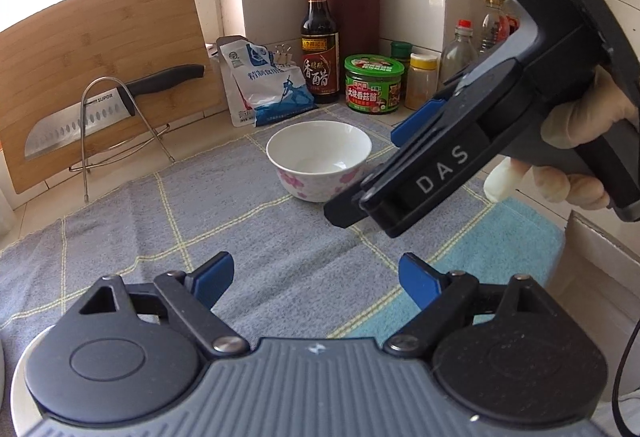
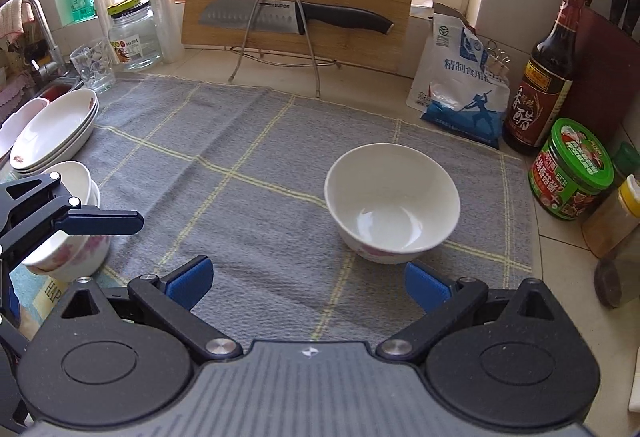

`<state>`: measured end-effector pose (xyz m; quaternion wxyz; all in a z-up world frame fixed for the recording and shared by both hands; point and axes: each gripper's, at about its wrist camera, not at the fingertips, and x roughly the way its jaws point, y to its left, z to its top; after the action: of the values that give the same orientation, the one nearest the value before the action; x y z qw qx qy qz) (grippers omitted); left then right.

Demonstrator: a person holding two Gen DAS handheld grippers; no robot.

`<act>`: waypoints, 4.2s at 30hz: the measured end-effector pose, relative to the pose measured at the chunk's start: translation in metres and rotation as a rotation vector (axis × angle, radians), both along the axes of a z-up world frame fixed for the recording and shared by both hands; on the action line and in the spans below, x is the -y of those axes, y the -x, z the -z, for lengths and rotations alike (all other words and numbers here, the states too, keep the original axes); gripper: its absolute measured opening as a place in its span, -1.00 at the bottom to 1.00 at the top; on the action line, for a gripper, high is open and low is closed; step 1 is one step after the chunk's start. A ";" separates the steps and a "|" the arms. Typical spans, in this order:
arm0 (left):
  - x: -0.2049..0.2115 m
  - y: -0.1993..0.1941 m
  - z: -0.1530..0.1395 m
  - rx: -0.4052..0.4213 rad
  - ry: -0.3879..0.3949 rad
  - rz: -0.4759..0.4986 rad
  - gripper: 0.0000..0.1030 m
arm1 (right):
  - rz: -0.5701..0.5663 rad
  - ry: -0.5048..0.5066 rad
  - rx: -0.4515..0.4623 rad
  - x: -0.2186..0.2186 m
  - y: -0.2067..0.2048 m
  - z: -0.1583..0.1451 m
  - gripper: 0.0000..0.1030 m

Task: Organize plates and bowls
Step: 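Move the right tool to the pink-print white bowl and grasp its rim, then lift the pink-print bowl with the right tool and carry it toward the bowl stack, then lower the pink-print bowl onto the bowl stack and open the right tool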

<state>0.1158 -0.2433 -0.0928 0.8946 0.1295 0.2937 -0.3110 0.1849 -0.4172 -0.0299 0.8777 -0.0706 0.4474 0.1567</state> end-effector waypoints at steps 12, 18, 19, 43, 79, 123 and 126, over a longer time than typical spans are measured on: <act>0.068 -0.040 0.031 0.048 0.001 -0.091 0.74 | -0.024 -0.021 0.034 0.043 -0.037 0.013 1.00; 0.086 -0.053 0.038 0.067 0.011 -0.104 0.74 | -0.041 -0.040 0.019 0.053 -0.055 0.020 1.00; 0.088 -0.057 0.040 0.058 0.008 -0.109 0.74 | -0.049 -0.040 0.015 0.054 -0.058 0.021 1.00; 0.111 -0.085 0.051 0.101 -0.024 -0.119 0.73 | -0.086 -0.143 -0.079 0.066 -0.117 0.045 0.49; 0.068 -0.059 0.019 0.063 -0.038 -0.076 0.67 | -0.127 -0.205 -0.108 0.038 -0.084 0.012 0.37; -0.141 0.027 -0.040 0.046 -0.006 -0.178 0.67 | -0.293 -0.237 -0.077 -0.174 -0.004 -0.048 0.37; -0.149 0.028 -0.038 0.044 -0.014 -0.187 0.67 | -0.296 -0.239 -0.085 -0.184 -0.003 -0.045 0.37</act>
<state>0.0874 -0.0940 -0.0551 0.9249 0.1147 0.2872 -0.2213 0.1880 -0.2337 0.0155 0.8276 -0.0242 0.4469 0.3389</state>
